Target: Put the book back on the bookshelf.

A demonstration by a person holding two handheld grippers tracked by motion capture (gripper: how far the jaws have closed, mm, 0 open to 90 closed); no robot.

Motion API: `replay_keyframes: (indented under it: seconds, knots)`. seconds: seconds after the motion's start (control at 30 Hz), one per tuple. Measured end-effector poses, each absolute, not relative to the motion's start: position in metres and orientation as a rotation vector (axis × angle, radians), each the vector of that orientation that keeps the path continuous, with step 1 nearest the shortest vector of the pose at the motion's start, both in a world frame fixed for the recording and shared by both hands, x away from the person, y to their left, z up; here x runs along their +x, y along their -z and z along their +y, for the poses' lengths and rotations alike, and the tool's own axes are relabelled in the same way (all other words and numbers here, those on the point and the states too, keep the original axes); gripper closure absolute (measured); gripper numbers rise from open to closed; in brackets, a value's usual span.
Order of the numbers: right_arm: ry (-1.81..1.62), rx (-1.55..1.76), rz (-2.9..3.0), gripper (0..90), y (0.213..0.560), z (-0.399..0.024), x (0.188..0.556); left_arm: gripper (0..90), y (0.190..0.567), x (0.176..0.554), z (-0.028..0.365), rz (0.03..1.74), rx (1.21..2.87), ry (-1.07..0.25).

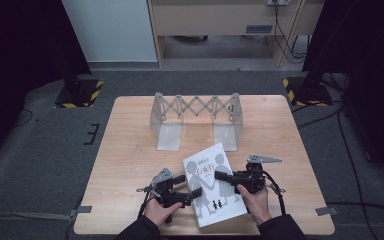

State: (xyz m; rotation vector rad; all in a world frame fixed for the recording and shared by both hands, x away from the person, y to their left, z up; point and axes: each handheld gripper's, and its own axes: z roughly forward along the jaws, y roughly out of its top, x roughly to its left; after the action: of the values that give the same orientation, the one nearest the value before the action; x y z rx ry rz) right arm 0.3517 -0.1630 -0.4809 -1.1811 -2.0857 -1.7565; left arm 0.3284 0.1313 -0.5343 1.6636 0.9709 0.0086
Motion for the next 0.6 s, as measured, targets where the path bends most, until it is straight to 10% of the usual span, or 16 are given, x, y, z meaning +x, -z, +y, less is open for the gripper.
replay_keyframes:
  seconds: [0.6]
  knots:
    - [1.757, -1.134, -2.066, 81.8, 0.4826, -0.163, 0.3539, 0.0, 0.5406, 0.3301, 0.1283, 1.011, 1.621, 0.137]
